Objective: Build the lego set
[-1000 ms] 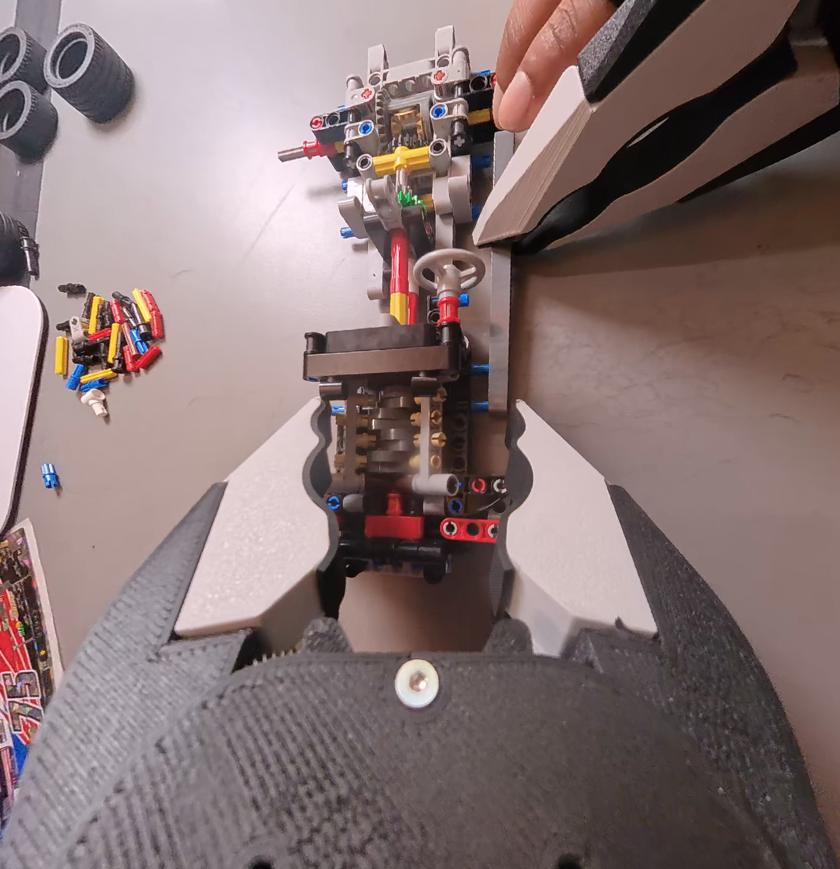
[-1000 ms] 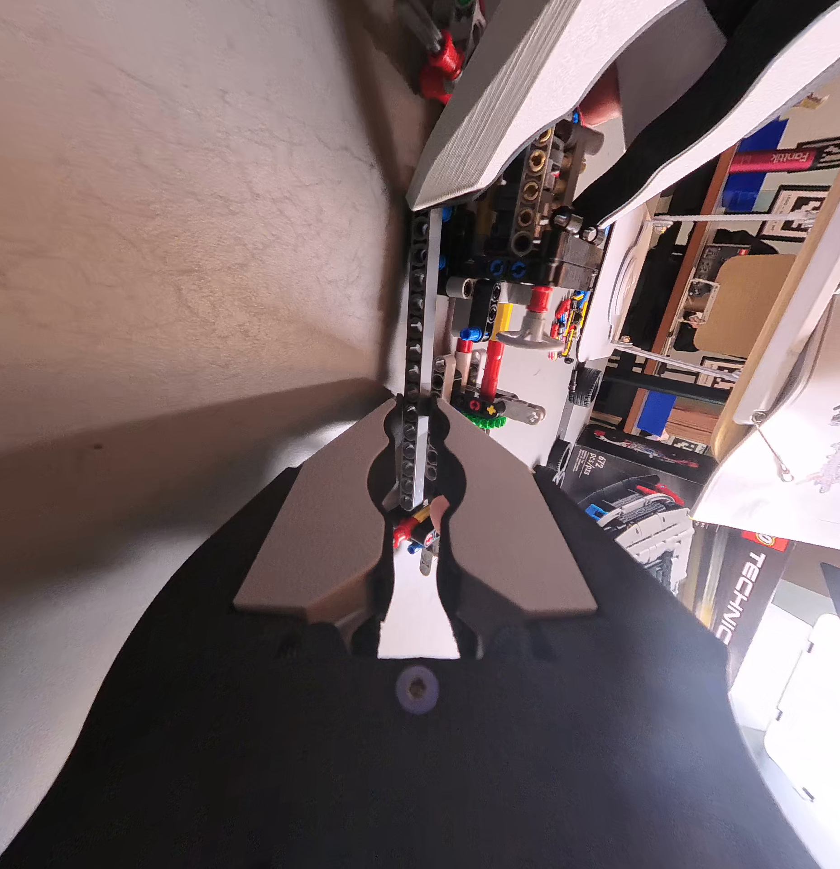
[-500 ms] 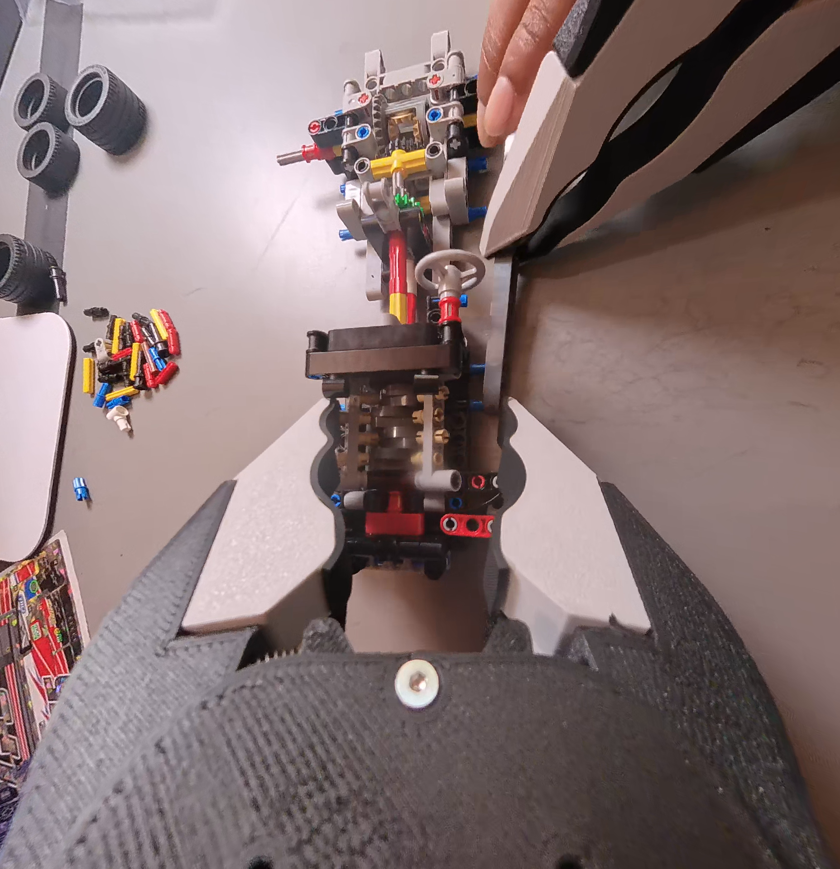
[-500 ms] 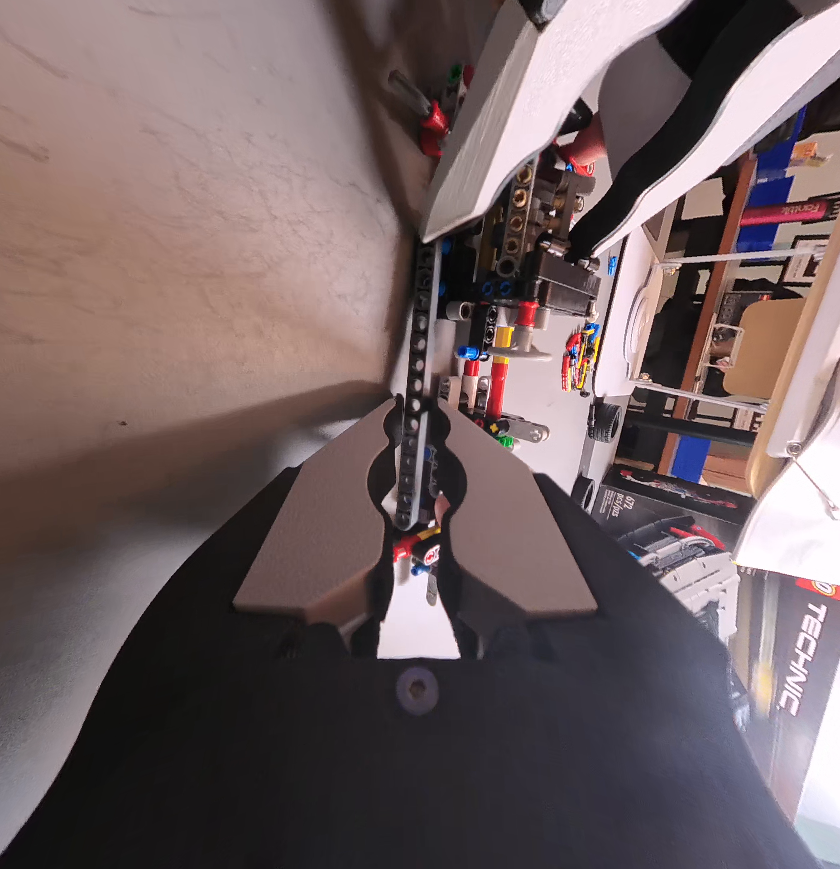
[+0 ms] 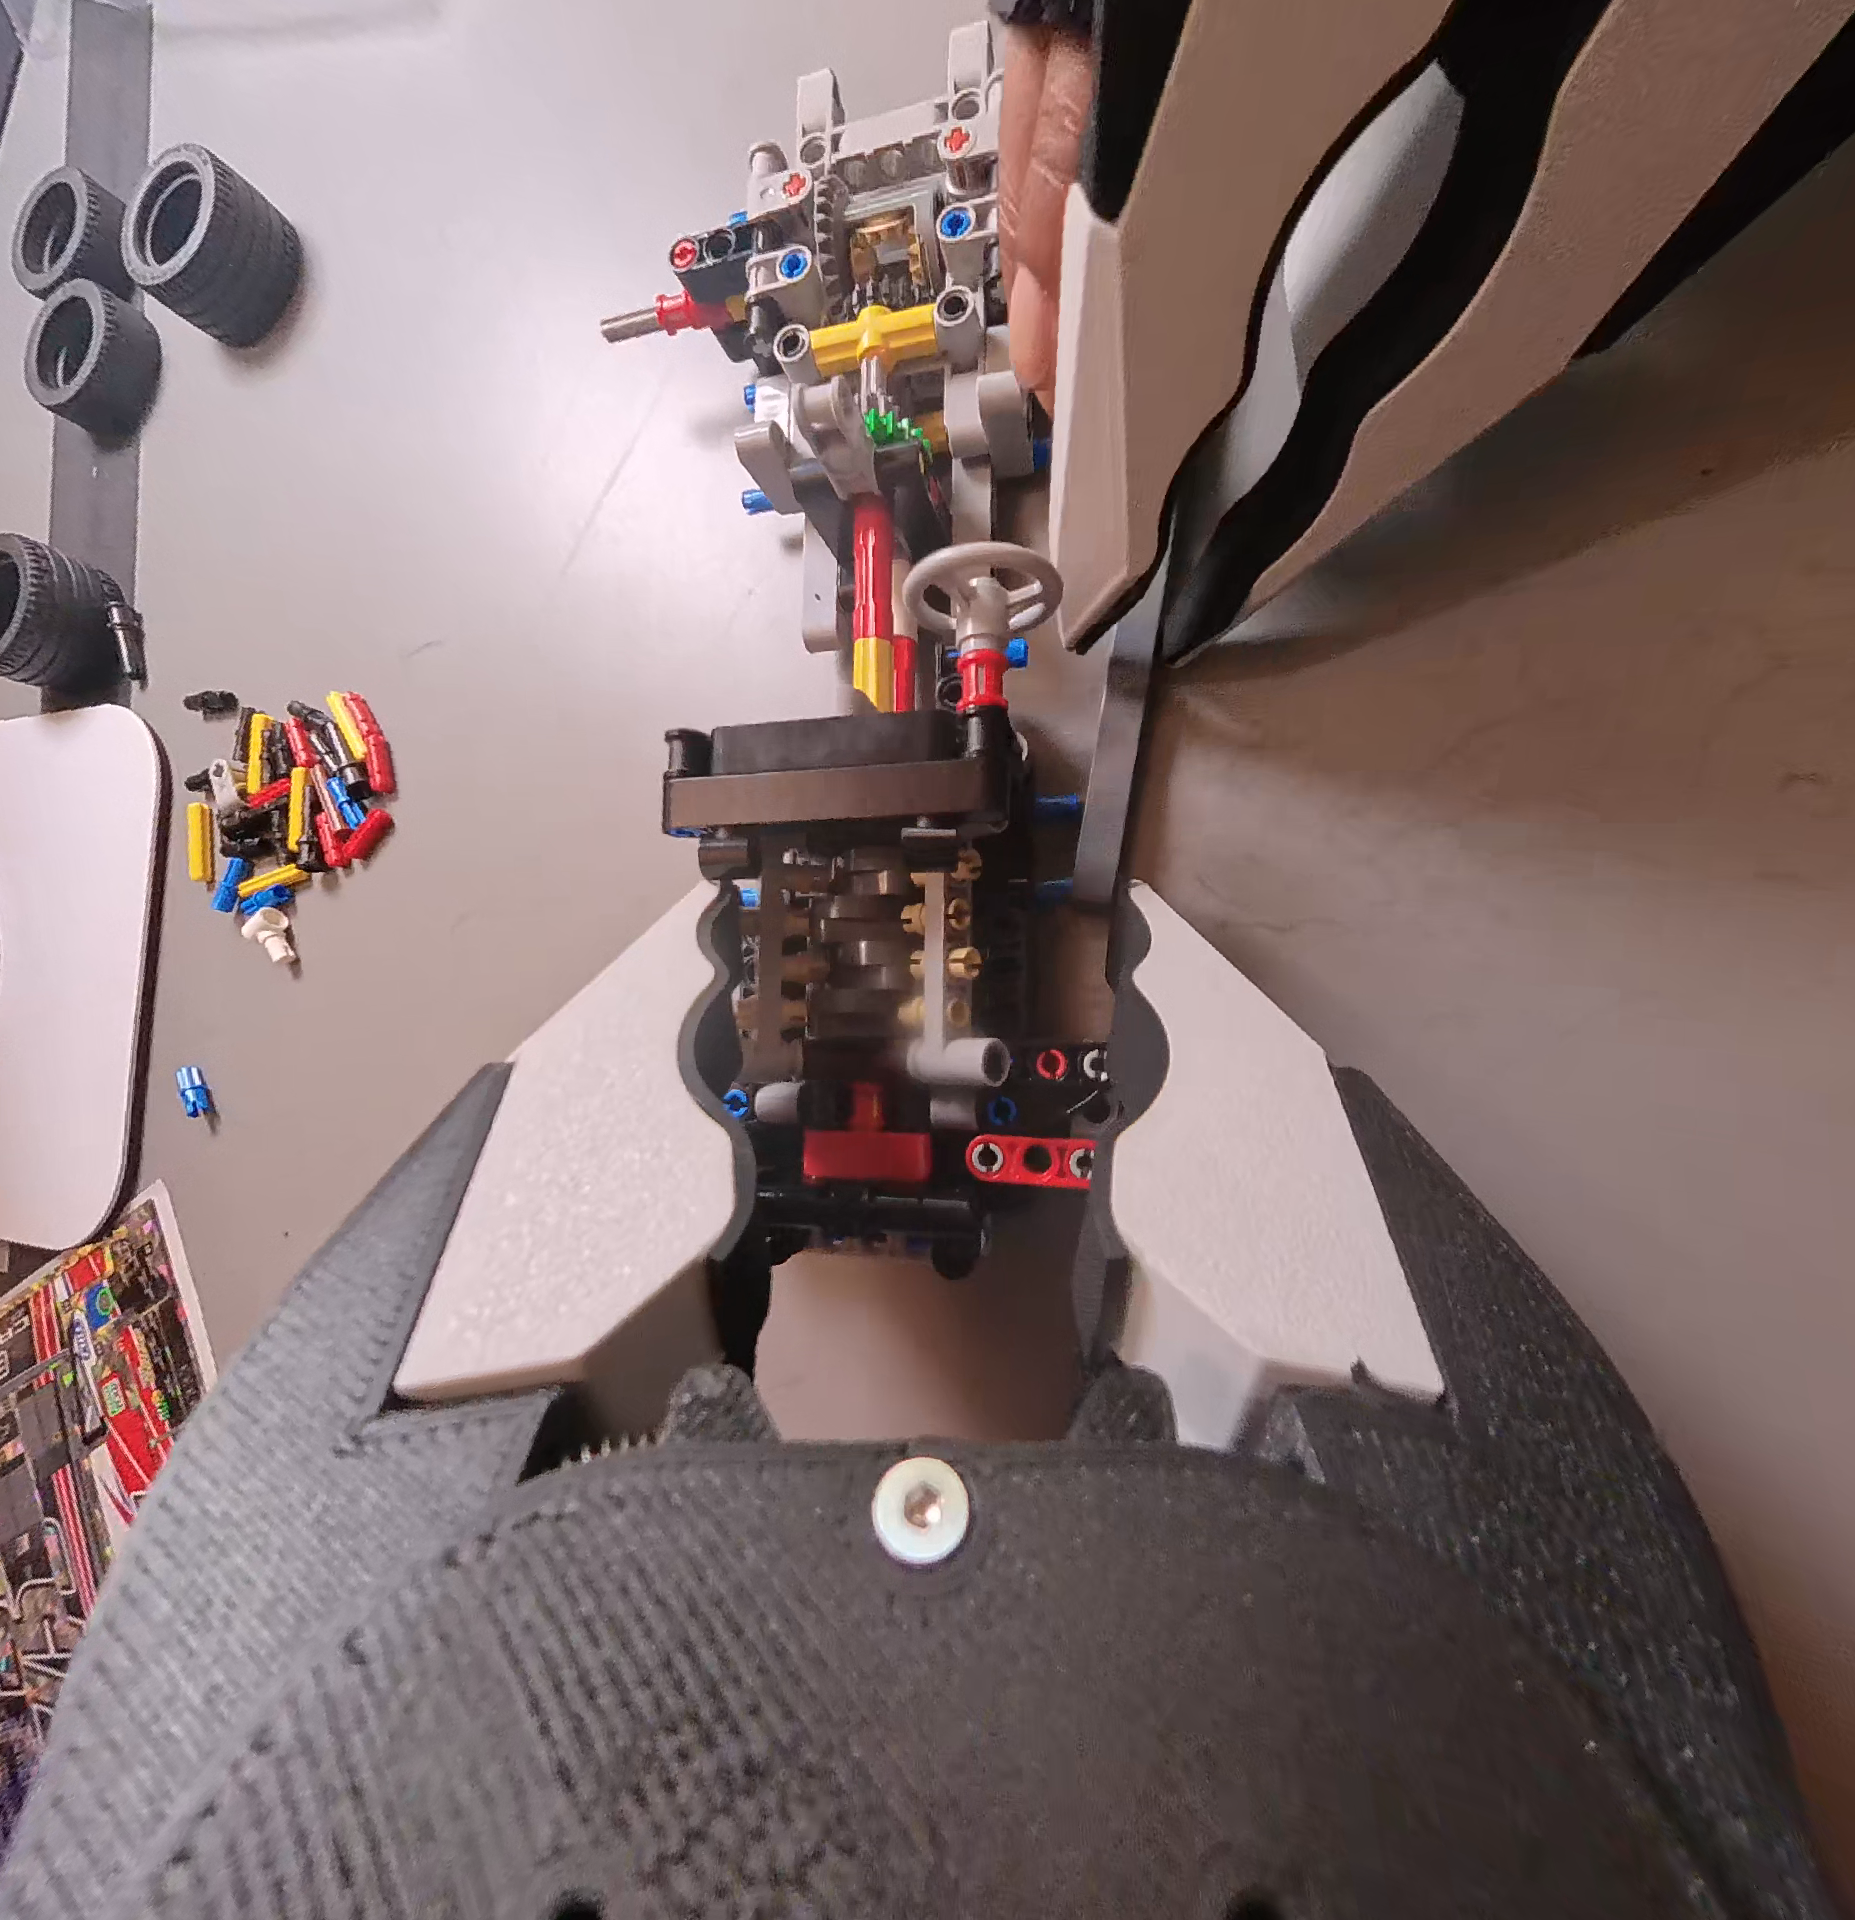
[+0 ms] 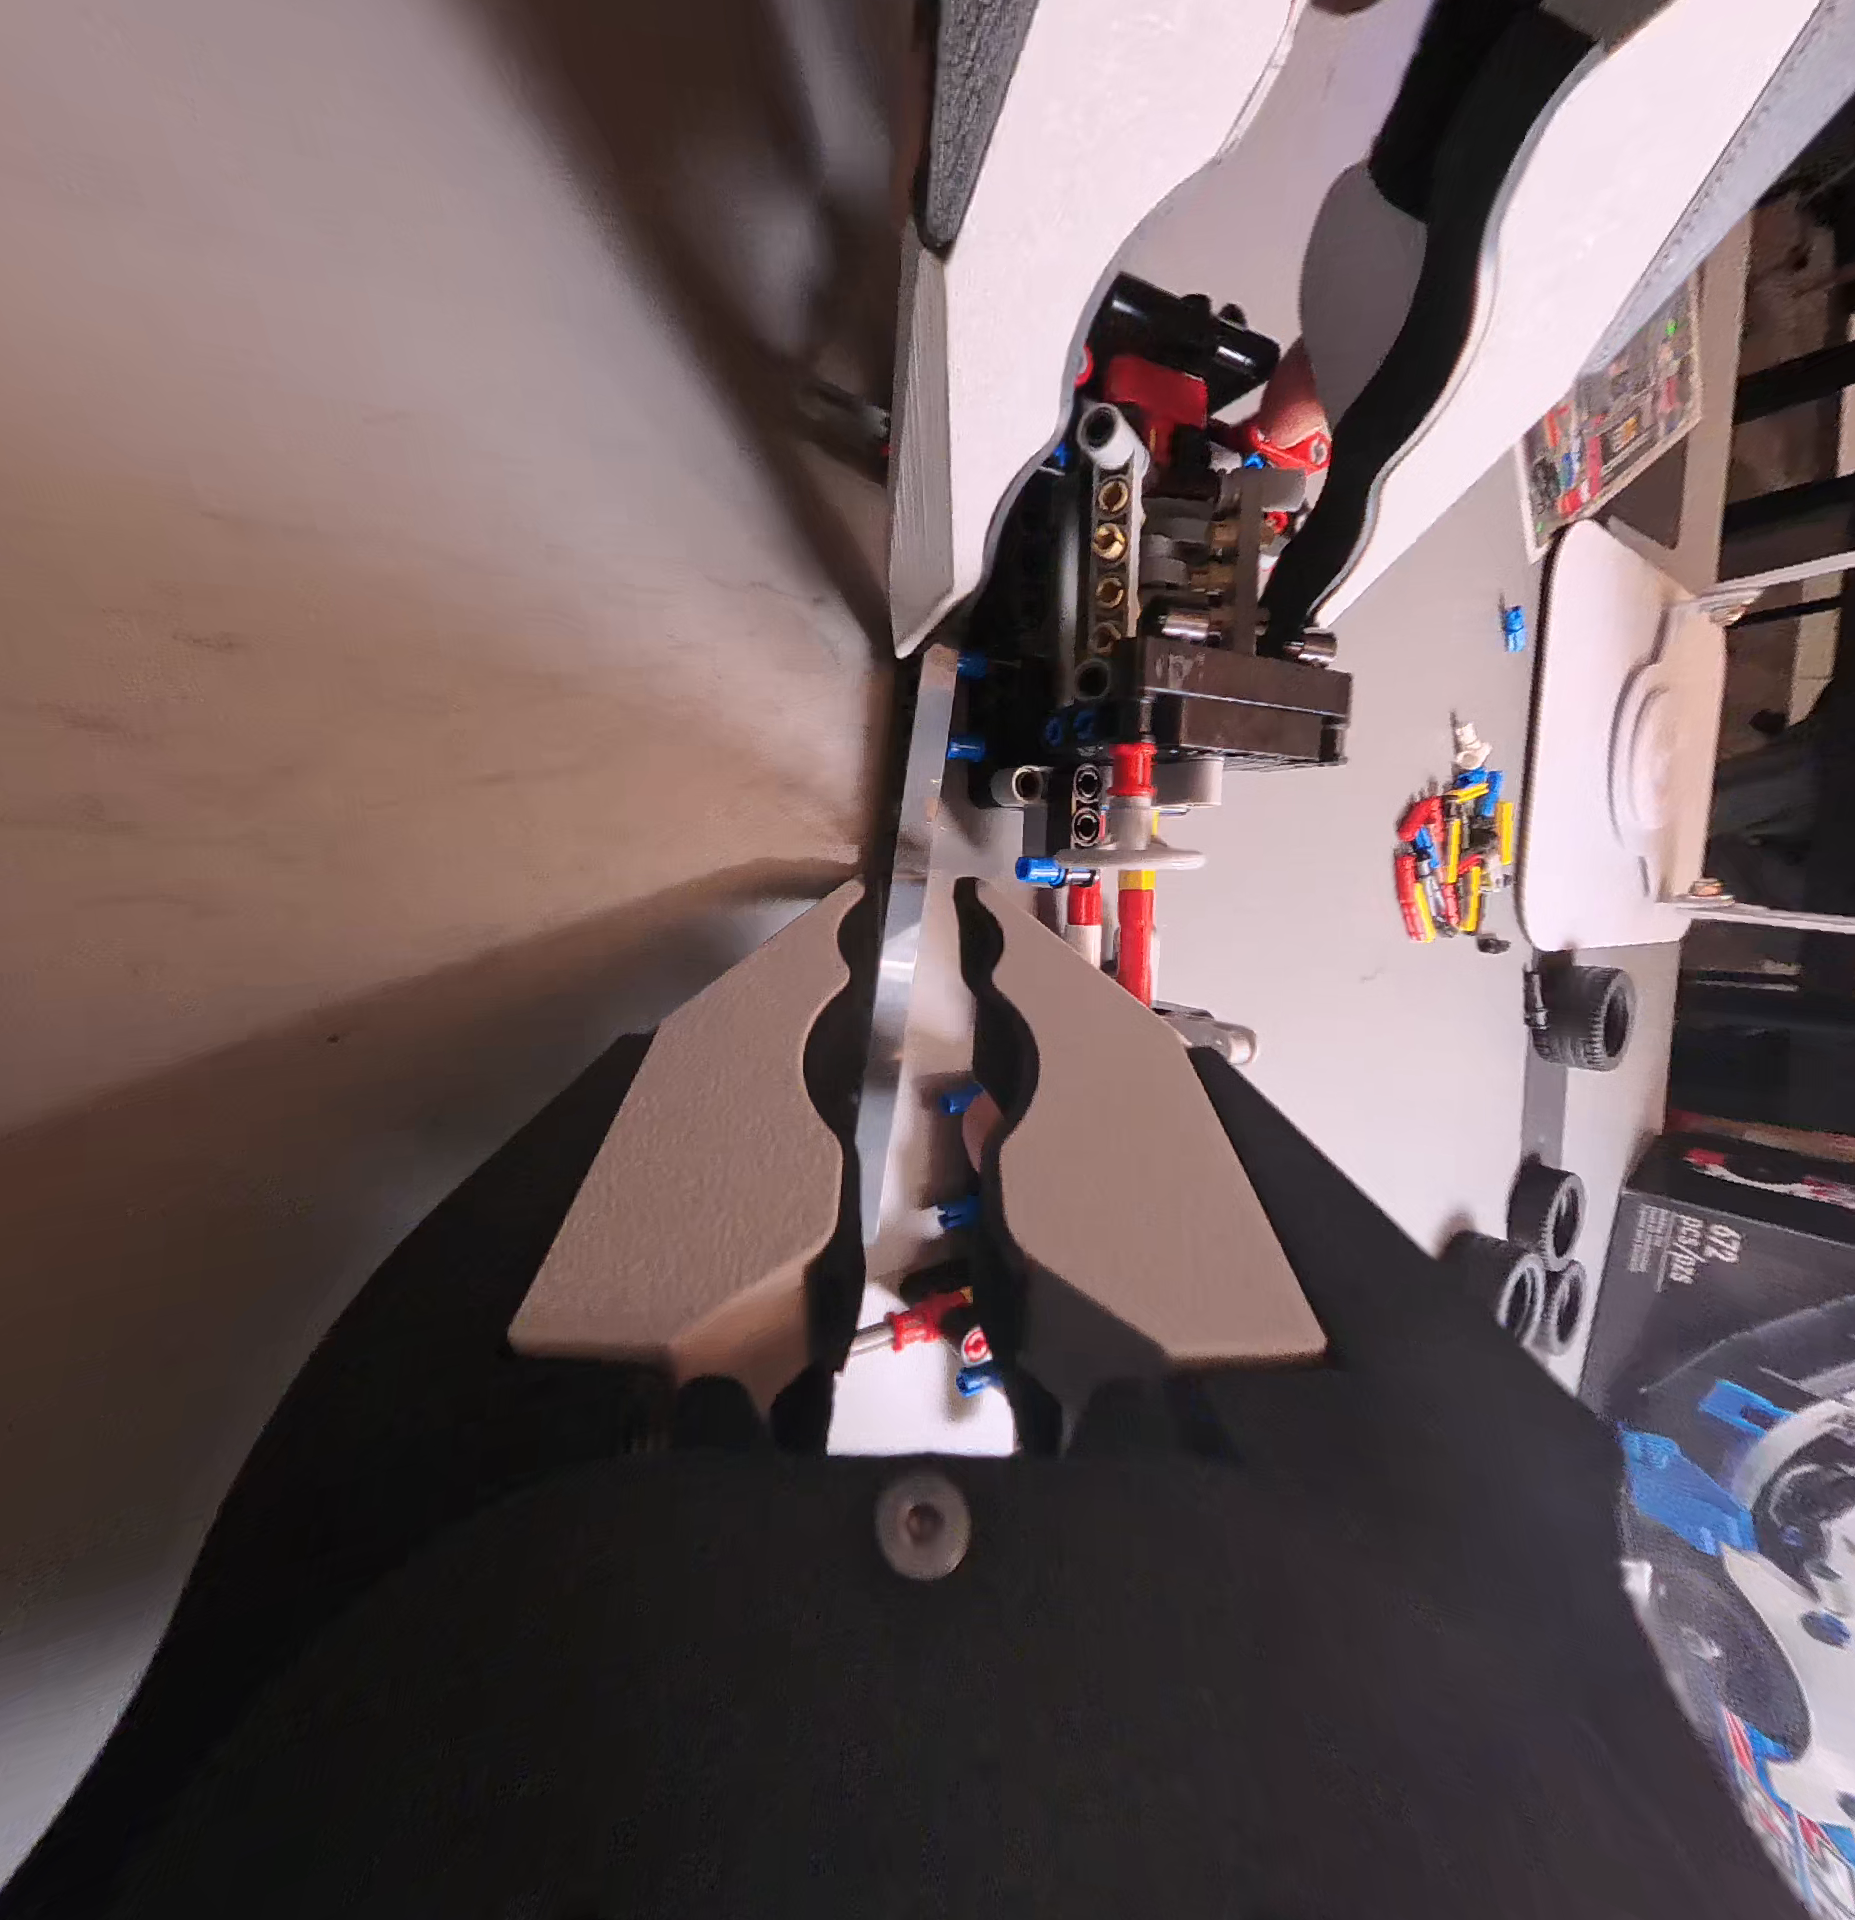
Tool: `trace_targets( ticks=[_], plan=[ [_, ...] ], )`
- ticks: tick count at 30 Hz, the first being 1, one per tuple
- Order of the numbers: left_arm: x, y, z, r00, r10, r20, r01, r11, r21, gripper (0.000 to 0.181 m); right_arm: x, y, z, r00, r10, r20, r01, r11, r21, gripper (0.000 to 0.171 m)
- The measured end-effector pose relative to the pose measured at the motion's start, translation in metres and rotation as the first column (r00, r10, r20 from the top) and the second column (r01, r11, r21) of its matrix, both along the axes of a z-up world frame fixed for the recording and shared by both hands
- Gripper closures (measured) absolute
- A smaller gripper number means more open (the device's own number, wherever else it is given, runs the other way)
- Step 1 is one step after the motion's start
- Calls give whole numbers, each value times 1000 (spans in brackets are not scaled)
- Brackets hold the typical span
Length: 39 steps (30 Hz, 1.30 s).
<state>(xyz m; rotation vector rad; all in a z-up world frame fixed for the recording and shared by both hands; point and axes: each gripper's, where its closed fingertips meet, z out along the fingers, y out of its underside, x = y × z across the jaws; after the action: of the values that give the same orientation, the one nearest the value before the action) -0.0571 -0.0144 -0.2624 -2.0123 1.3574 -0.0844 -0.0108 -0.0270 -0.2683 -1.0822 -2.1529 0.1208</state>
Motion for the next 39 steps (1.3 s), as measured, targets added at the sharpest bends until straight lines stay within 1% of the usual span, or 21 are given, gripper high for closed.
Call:
trace_targets(
  ticks=[1, 2, 5, 13, 20, 27, 34, 38, 39],
  plan=[
    [0, 0, 0, 1000, 1, 1, -1, 1000, -3, 111, 0, 0, -1, 1000, -2, 11, 2, 1000, -4, 162],
    [0, 0, 0, 1000, 1, 2, -1, 1000, -6, 111, -1, 1, -2, 1000, -3, 22, 3, 1000, -5, 166],
    [0, 1, -1, 1000, 0, 4, 0, 1000, -12, 110, -2, 3, -2, 999, 4, 34, -4, 1000, 9, 166],
    [-2, 3, -1, 1000, 1, 1, -1, 1000, -21, 111, -4, 6, -2, 998, 4, 55, -2, 999, -34, 166],
    [-5, 6, -2, 1000, -5, -3, 5, 999, -36, 111, -7, 8, -2, 999, 24, 48, -21, 998, -64, 166],
    [-5, 8, -2, 1000, -14, 1, 14, 999, -30, 111, -7, 10, -2, 999, 14, 40, -11, 998, -69, 166],
    [-4, 9, -1, 999, -32, 15, 32, 999, -6, 112, -6, 11, -2, 1000, -27, 15, 29, 982, -187, 166],
    [-4, 9, 1, 999, -38, 30, 38, 999, 4, 114, -5, 12, -1, 998, -53, 13, 55, 976, -210, 167],
    [-4, 10, 2, 999, -35, 42, 35, 999, 4, 116, -5, 13, 0, 999, -54, 7, 54, 976, -213, 170]
  ],
)
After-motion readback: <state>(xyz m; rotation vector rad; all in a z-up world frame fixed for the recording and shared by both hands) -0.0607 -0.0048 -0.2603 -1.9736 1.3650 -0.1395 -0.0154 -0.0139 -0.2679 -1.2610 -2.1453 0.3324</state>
